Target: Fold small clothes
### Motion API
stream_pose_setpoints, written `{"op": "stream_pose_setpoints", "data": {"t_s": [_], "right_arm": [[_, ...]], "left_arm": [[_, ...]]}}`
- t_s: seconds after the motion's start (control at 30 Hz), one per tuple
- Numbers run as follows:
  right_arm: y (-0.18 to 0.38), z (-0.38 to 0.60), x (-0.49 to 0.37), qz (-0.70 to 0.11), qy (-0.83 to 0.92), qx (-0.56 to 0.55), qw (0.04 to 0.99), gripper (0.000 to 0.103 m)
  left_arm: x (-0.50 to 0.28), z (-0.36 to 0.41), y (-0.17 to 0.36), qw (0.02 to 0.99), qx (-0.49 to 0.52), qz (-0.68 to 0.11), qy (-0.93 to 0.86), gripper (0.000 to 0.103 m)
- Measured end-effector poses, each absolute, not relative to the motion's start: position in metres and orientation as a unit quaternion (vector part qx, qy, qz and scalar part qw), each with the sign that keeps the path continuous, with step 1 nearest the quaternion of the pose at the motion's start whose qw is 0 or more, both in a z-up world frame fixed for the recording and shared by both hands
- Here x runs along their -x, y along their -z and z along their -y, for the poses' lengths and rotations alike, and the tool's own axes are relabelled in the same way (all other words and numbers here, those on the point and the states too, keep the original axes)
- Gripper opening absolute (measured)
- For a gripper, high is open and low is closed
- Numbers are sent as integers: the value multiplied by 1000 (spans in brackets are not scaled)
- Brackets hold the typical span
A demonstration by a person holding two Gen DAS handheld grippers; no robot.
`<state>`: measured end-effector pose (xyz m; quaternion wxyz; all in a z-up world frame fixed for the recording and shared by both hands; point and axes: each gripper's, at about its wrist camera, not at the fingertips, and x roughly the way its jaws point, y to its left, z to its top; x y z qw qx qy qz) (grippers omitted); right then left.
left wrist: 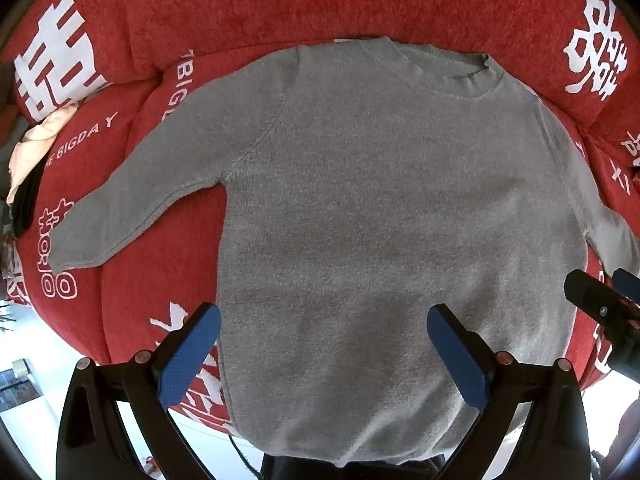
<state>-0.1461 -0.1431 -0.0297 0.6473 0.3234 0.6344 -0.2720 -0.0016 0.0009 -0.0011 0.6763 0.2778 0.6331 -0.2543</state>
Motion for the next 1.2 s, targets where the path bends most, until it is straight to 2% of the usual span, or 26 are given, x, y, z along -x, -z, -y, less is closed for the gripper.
{"op": "stream_pose_setpoints", "data": {"t_s": [0.67,1.2], "right_arm": [[34,141,140,-642,266,-318,645,103],[32,138,134,-646,261,-310,647,103]], "left_arm": [[1,-1,1,684,-307,-619,231,103],[-3,-2,0,684,-284,-626,246,103]]}}
